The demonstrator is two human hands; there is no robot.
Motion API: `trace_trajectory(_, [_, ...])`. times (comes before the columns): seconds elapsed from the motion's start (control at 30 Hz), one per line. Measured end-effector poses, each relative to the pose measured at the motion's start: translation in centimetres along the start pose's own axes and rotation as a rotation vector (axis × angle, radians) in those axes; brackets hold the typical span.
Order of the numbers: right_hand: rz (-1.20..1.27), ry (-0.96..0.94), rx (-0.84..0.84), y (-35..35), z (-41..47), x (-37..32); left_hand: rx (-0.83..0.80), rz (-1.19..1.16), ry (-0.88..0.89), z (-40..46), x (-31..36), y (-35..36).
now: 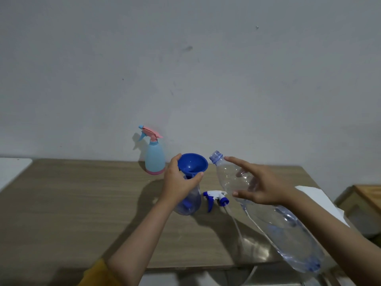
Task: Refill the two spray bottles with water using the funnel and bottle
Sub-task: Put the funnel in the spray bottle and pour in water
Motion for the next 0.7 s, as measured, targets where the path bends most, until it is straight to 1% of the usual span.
trace_trajectory(0.27, [-0.1,0.042,-0.113,-0.3,1.5,-1.9,-0.112,-0.06,-0.024,0.9,-0.2,-0.8])
trace_trajectory(0.47, [-0.208,0.064,-0.171,-0.7,2.7,-2.6,-0.14,-0.087,-0.037,1.2,-0.2,-1.1])
trace_trajectory(0.57, [-0.232,0.087,-0.168,-1.2,3.1,-2.6,-0.15,-0.102,-0.035,1.3,-0.2,-1.2])
trace_trajectory(0.7, [-0.248,0.107,-0.207,-1.4,3.3,-2.7,-0.157,-0.101,-0.028,1.3,-0.1,-1.3])
Point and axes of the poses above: each hand's wrist, its own z-axis towards the middle knuckle, its own y-axis out of the palm, x = y × z, the point moved 1 cm from there along z, towards the middle knuckle, and after that the axes turned 14 degrees about y, right-handed, at the moved point
